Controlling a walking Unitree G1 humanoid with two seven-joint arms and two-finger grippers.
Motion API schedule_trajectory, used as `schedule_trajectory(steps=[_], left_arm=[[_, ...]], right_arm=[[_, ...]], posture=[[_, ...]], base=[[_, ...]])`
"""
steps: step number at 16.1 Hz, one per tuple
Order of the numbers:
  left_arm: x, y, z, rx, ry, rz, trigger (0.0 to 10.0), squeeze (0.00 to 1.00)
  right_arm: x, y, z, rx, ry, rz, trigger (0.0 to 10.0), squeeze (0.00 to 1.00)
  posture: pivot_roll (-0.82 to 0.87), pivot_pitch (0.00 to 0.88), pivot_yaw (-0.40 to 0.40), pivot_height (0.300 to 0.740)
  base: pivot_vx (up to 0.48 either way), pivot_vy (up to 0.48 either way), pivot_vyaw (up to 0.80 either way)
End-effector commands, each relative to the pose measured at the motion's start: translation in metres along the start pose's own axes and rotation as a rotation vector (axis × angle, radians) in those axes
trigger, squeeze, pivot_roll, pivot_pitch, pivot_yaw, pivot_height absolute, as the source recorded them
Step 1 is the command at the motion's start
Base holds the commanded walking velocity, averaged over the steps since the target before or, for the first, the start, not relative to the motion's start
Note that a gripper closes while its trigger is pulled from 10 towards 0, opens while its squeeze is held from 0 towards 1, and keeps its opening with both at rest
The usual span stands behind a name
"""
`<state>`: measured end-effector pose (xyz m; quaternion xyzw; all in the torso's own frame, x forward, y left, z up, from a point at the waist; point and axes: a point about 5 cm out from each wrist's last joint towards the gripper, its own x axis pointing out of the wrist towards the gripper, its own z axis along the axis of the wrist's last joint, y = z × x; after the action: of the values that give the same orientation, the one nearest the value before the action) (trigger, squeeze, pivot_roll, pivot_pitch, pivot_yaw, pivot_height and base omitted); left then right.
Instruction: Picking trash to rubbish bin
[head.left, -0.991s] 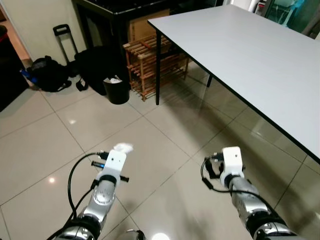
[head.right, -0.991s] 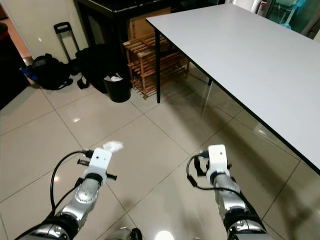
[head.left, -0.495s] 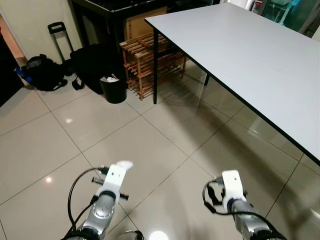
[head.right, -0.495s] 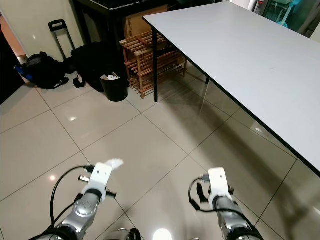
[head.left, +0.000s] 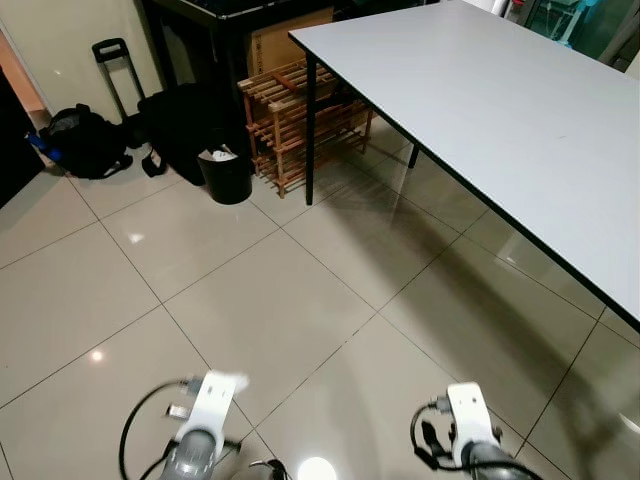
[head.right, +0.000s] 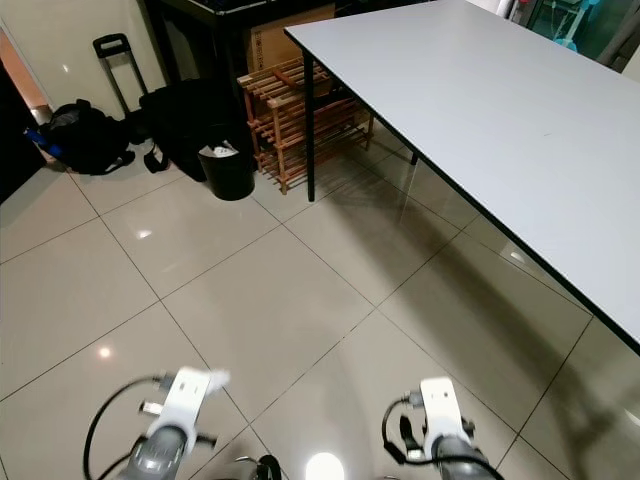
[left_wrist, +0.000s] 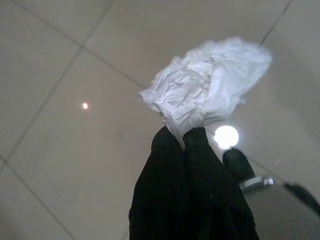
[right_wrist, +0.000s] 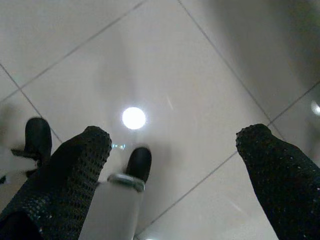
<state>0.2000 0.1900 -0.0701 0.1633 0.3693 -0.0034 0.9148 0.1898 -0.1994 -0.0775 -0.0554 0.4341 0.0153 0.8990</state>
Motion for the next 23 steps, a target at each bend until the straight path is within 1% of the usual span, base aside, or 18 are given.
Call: schedule_trajectory(steps=[1, 2, 3, 6, 9, 14, 18, 19, 23], left_arm=[[-0.004, 0.001, -0.015, -0.006, 0.062, -0.011, 10.0, 0.00], [-0.006, 0.002, -0.020, -0.014, 0.082, -0.006, 10.0, 0.00], [-0.006, 0.002, -0.021, -0.026, 0.089, -0.004, 10.0, 0.00], [-0.005, 0.002, -0.019, -0.031, 0.087, -0.014, 10.0, 0.00], [-0.004, 0.003, -0.017, -0.036, 0.081, -0.017, 10.0, 0.00], [-0.004, 0.006, -0.018, -0.022, 0.090, -0.022, 10.0, 0.00], [-0.002, 0.006, -0.014, -0.002, 0.089, -0.025, 10.0, 0.00], [-0.002, 0.006, -0.014, 0.017, 0.095, -0.024, 10.0, 0.00], [-0.002, 0.005, -0.013, 0.023, 0.094, -0.034, 10.0, 0.00]], right_arm=[[-0.002, 0.000, -0.010, -0.003, 0.037, 0.006, 10.0, 0.00], [-0.003, -0.002, -0.013, 0.005, 0.047, 0.003, 10.0, 0.00], [-0.003, -0.003, -0.013, 0.006, 0.053, 0.002, 10.0, 0.00], [-0.003, -0.002, -0.013, 0.001, 0.060, 0.005, 10.0, 0.00], [-0.002, 0.002, -0.011, 0.006, 0.056, 0.013, 10.0, 0.00], [-0.001, 0.006, -0.008, 0.010, 0.052, 0.019, 10.0, 0.00], [0.000, 0.006, -0.006, 0.008, 0.051, 0.020, 10.0, 0.00], [0.000, 0.007, -0.006, 0.006, 0.050, 0.021, 10.0, 0.00], [0.000, 0.009, -0.006, 0.007, 0.051, 0.025, 10.0, 0.00]], posture=[[-0.04, 0.128, 0.014, 0.740], [-0.04, 0.129, 0.013, 0.740], [-0.04, 0.127, 0.012, 0.740], [-0.03, 0.130, 0.012, 0.740], [-0.02, 0.129, 0.020, 0.740], [-0.02, 0.114, 0.027, 0.740], [-0.03, 0.092, 0.033, 0.740], [-0.03, 0.091, 0.035, 0.740], [-0.04, 0.090, 0.038, 0.740]], base=[[0.000, 0.000, 0.00], [0.000, 0.000, 0.00], [0.000, 0.000, 0.00], [0.000, 0.000, 0.00], [0.000, 0.000, 0.00], [0.000, 0.000, 0.00], [0.000, 0.000, 0.00], [0.304, 0.000, 0.00], [0.354, 0.000, 0.00]])
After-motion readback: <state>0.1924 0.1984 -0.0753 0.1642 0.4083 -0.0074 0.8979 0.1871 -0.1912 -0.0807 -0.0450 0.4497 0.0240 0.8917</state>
